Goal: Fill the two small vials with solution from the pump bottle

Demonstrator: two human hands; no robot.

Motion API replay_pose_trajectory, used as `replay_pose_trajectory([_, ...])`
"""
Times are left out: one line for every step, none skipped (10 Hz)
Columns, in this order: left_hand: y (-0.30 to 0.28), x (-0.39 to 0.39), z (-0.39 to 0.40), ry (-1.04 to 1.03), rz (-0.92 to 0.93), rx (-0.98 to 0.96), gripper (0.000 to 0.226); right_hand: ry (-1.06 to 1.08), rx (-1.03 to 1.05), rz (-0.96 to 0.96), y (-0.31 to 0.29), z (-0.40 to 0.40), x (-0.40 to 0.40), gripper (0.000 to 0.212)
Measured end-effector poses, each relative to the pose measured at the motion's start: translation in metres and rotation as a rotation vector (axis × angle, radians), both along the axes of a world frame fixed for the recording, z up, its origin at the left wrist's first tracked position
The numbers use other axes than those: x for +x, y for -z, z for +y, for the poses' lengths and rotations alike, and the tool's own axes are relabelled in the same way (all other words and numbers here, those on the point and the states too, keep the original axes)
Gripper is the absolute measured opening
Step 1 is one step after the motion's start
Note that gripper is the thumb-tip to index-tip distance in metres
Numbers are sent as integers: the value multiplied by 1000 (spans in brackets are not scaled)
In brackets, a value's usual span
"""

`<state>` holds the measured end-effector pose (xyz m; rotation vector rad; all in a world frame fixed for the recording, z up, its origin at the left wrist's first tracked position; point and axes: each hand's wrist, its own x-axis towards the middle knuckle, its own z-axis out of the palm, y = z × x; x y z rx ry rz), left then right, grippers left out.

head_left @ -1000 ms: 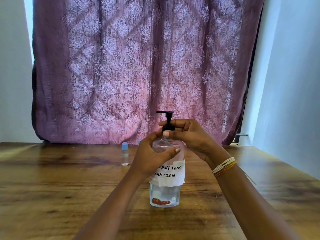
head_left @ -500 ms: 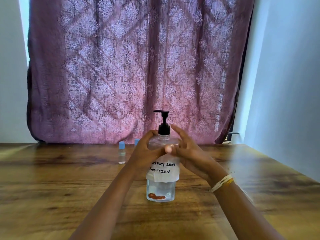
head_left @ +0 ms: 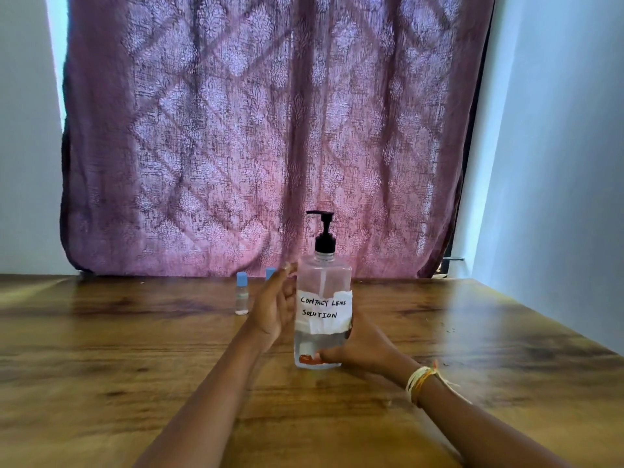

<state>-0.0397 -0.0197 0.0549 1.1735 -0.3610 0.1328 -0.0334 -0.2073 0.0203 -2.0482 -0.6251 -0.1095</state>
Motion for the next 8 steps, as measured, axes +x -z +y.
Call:
replay_pose_trajectory([26, 14, -4, -295, 83, 328, 25, 13, 20, -23, -2, 1, 37, 84])
replay_pose_trajectory([40, 24, 6, -445, 24, 687, 15, 33, 18, -39, -4, 7, 60, 81])
replay_pose_trajectory([54, 41, 26, -485, 41, 1080, 41, 51, -7, -27, -7, 20, 91, 77])
replay_pose_trajectory([60, 45, 25, -458, 38, 1314, 51, 60, -4, -22, -7, 29, 107, 80])
replay_pose_trajectory([64, 50, 21, -406, 44, 1537, 57, 83, 35, 6, -3, 40, 127, 86])
replay_pose_trajectory([65, 51, 22, -401, 64, 1563, 59, 91, 33, 46, 0, 41, 133, 83])
replay_pose_trajectory([64, 50, 21, -412, 63, 1575, 60, 138, -37, 108, 8, 41, 125, 81])
replay_pose_trajectory([62, 48, 22, -408, 65, 1554, 60, 187, -72, 89, 10, 43, 114, 65])
